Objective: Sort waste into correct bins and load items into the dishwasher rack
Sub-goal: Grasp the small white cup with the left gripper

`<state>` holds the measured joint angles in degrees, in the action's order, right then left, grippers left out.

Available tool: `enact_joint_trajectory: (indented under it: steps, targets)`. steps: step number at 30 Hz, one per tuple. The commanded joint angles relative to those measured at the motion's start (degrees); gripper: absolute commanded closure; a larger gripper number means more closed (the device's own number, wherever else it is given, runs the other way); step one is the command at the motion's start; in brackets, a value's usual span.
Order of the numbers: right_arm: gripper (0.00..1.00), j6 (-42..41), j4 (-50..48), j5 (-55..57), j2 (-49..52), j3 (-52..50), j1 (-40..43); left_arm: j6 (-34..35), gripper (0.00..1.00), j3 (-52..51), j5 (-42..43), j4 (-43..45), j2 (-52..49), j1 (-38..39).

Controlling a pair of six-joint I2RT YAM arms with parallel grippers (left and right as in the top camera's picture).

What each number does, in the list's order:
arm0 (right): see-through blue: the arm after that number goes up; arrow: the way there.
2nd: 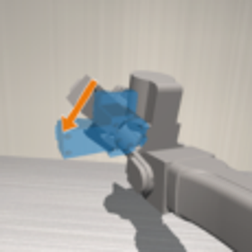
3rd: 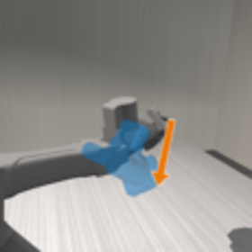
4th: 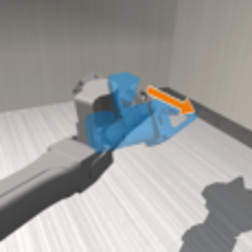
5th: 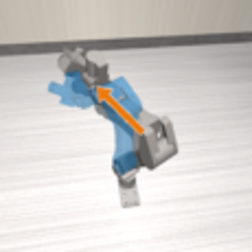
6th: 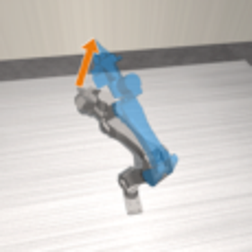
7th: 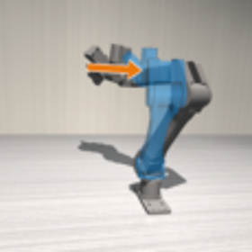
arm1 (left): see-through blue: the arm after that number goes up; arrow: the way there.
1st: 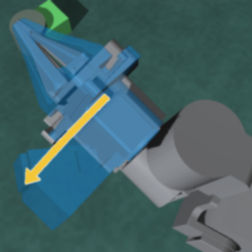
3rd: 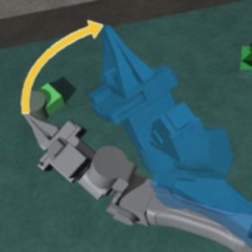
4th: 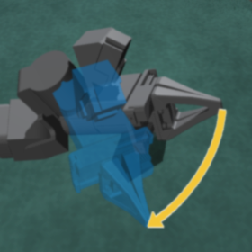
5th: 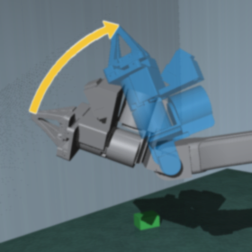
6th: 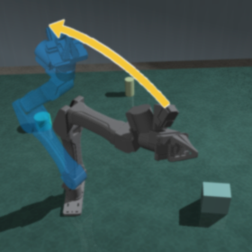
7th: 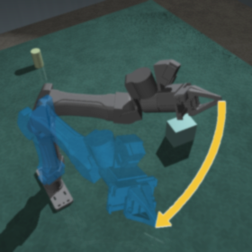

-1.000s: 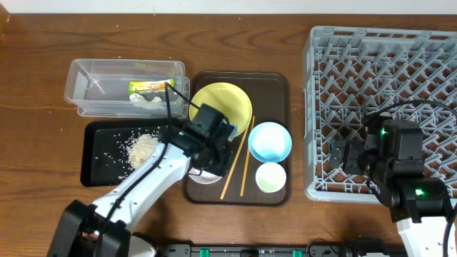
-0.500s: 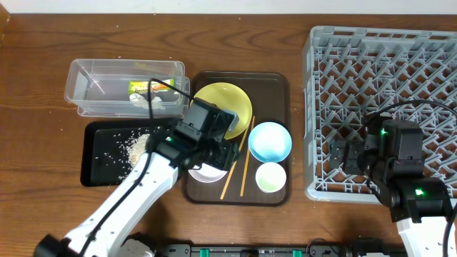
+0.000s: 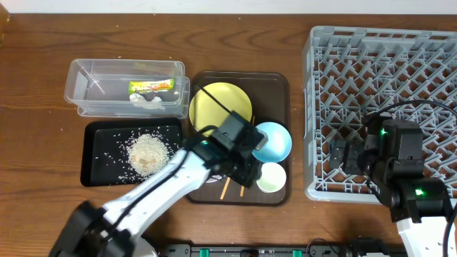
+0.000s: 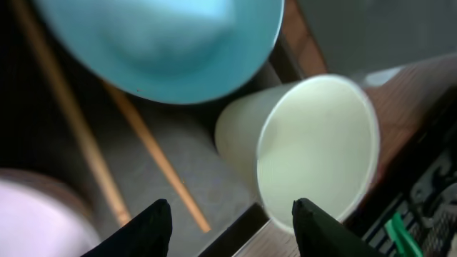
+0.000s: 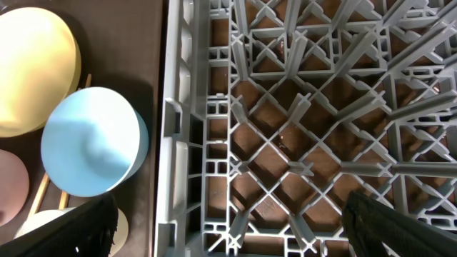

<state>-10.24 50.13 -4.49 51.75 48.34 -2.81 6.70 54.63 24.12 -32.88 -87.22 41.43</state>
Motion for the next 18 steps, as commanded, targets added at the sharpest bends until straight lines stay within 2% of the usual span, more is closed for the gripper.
enact_joint_trajectory:
  steps: [1, 5, 9, 12, 18]
  targets:
    - [0.01, -0.4, 0.3, -0.3, -0.1, 1.2, 0.2, 1.2, 0.43, 0.7, 0.7, 0.5, -4.0, 1.4]
    - [0.01, -0.4, 0.4, -0.2, -0.1, 1.2, 0.2, 1.2, 0.46, 0.7, 0.7, 1.0, -7.0, 2.1]
    - [0.01, -0.4, 0.7, -0.2, -0.1, 1.2, 0.2, 1.6, 0.69, 0.7, 0.7, 1.3, -7.1, 2.0]
    - [0.01, -0.4, 0.7, -0.2, -0.1, 1.2, 0.2, 1.6, 0.79, 0.7, 0.7, 1.2, -7.1, 2.0]
    - [0.01, -0.4, 0.7, -0.2, -0.1, 1.2, 0.2, 1.6, 0.81, 0.8, 0.7, 0.0, -4.2, 0.7]
